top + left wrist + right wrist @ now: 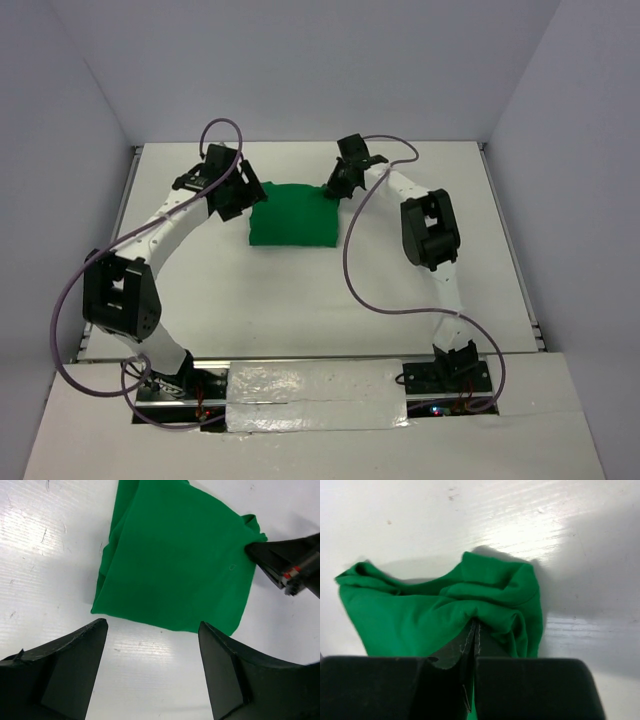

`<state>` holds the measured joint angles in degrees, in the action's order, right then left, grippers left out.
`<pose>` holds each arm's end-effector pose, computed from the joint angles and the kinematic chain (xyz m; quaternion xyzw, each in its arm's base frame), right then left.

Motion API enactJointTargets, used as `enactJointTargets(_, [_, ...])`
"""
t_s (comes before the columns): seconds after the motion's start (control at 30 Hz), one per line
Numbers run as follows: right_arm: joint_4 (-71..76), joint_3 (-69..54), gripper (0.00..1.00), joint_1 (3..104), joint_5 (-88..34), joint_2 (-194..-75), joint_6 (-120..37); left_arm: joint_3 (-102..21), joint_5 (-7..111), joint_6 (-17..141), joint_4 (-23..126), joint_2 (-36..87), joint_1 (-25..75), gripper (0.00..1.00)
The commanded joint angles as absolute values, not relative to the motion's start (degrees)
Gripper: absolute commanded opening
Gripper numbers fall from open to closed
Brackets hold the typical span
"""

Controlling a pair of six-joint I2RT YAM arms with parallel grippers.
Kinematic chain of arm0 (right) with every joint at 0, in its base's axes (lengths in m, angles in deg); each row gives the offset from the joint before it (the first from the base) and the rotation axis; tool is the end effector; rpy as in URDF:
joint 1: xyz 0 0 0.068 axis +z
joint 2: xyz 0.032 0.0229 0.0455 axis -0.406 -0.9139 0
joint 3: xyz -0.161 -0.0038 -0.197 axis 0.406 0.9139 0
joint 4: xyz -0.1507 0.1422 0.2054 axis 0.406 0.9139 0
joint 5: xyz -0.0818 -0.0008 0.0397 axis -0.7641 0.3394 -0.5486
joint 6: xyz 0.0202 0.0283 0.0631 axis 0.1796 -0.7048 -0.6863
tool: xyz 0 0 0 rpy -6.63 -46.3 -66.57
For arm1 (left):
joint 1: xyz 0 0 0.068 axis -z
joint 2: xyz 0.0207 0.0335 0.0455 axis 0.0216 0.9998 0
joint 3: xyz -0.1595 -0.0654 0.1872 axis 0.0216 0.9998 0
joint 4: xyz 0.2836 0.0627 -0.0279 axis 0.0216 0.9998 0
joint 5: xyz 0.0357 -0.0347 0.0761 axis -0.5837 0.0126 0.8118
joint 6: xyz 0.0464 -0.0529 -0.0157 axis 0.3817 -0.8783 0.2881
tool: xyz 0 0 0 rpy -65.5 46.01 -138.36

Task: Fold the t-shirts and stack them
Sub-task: Fold the long partially folded tshirt into a neat square

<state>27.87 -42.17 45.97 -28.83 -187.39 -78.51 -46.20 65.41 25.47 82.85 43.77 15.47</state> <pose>0.5107 0.2132 0.1311 0.1593 0.9244 0.2276 0.2613 0.3973 -0.1139 0.2483 -0.2636 0.8837 -0.1716 0.3466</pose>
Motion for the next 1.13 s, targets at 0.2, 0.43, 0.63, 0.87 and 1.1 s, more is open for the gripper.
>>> enactJointTargets(0.2, [33.47, -45.03, 0.36, 47.24, -31.40, -174.14, -75.01, -44.43, 64.22, 28.15, 83.38, 35.01, 15.55, 0.87])
enactJointTargets(0.43, [38.47, -39.42, 0.91, 47.07, -42.19, -153.32, -67.89, -45.04, 64.30, 31.04, 84.35, 27.90, 15.55, 0.89])
enactJointTargets(0.63, [38.92, -21.41, 1.00, 47.15, -52.75, -137.07, -64.89, -43.90, 66.76, 36.06, 84.53, 20.07, 15.55, 0.90])
enactJointTargets(0.87, [37.42, -1.45, 1.00, 46.81, -62.41, -121.05, -66.47, -38.20, 69.05, 38.61, 82.25, 11.72, 15.46, 0.90])
enactJointTargets(1.1, [35.40, 10.96, 0.97, 46.37, -63.58, -110.58, -68.32, -35.90, 68.88, 38.44, 81.89, 9.51, 15.46, 0.90])
